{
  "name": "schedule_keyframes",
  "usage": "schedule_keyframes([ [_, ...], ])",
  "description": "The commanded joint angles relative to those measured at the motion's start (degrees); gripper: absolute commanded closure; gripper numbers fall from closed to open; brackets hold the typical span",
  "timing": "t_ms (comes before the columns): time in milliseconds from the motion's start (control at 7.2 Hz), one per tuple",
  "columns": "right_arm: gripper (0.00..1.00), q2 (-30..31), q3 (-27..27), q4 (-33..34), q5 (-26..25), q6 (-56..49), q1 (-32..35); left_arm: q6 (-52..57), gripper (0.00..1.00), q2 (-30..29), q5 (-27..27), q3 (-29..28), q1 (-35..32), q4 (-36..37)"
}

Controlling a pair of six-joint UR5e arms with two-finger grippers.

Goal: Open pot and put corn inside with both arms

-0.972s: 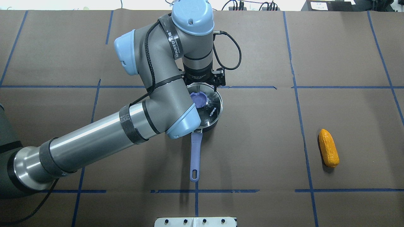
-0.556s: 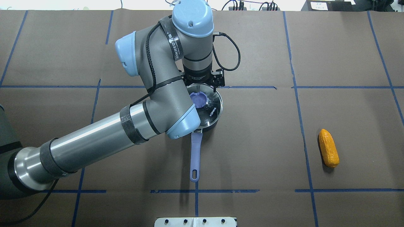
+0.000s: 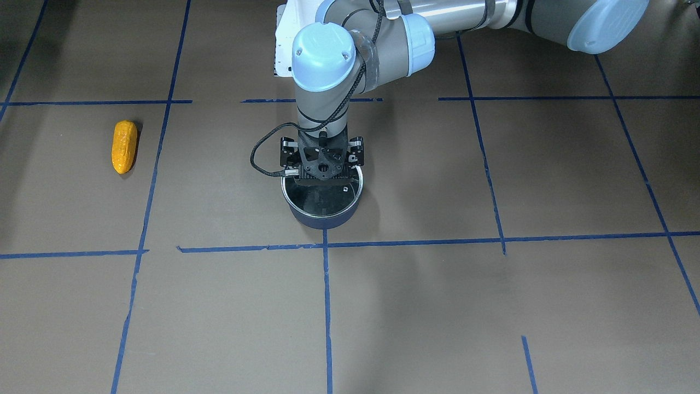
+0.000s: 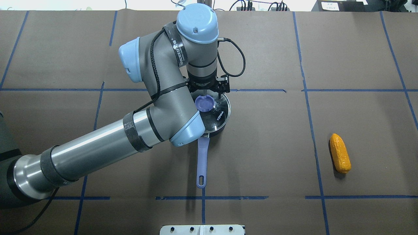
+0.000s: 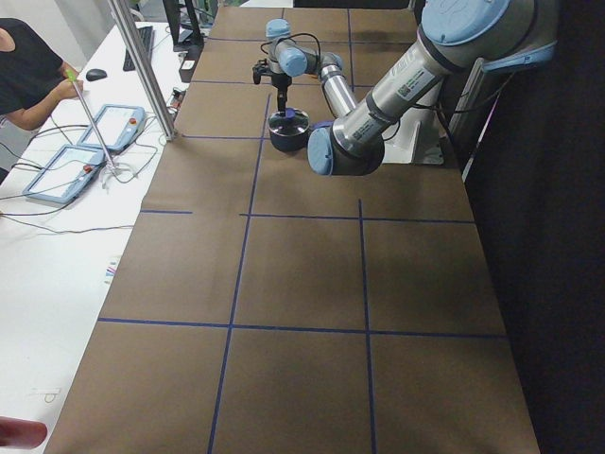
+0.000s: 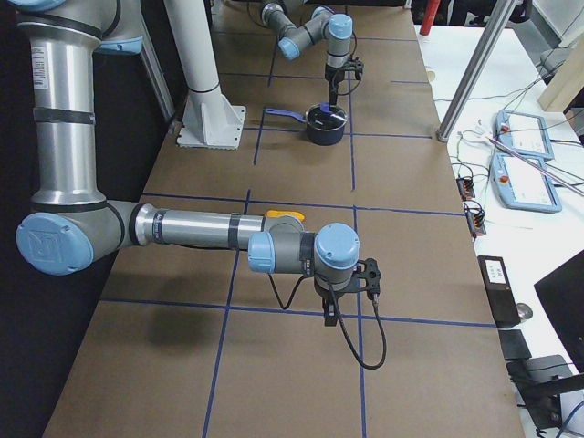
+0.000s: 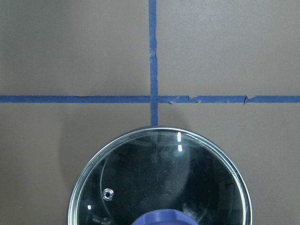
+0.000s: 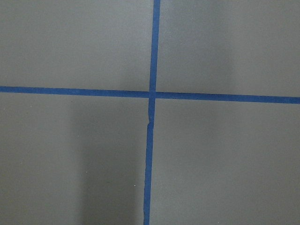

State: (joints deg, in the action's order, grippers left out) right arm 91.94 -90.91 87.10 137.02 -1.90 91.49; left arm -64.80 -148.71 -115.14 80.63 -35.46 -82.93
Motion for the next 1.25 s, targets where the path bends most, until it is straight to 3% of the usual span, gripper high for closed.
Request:
schedule_keyframes([
  [0,0.00,0.0,0.0,0.0,0.0,0.0,0.0,-0.3,0.00,0.3,0.0,-0.4,0.9,-0.1],
  [972,0.00,-0.3,0.1,0.1,0.0,-0.1,0.0,-0.9,0.00,1.4,0.1,-1.2,1.4,-2.9],
  [1111,0.00,-0.3,0.1,0.1,0.0,-0.1,0.0,-1.2,0.05,1.3,0.1,-1.2,1.4,-2.9],
])
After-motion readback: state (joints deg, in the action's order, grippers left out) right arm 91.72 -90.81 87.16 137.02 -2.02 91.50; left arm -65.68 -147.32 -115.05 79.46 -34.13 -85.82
